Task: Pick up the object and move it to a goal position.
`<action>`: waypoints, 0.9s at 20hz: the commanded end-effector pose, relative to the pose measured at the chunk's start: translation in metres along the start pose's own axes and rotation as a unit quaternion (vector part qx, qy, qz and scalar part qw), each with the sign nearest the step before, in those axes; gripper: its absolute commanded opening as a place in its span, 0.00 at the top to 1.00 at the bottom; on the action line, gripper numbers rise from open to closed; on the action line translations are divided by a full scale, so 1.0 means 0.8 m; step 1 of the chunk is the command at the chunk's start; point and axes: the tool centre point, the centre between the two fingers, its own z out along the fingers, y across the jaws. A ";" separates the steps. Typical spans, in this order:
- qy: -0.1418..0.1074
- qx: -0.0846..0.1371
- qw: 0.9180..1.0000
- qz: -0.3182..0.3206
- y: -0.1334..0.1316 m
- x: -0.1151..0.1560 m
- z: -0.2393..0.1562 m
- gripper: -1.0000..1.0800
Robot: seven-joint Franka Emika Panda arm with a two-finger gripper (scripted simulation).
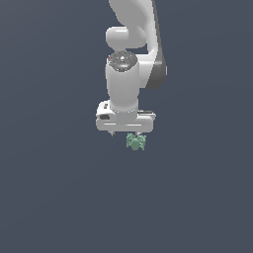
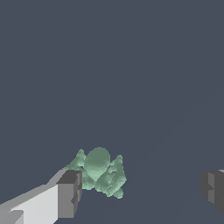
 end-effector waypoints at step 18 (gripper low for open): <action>-0.016 -0.001 0.999 -0.034 -0.011 -0.011 0.011 0.04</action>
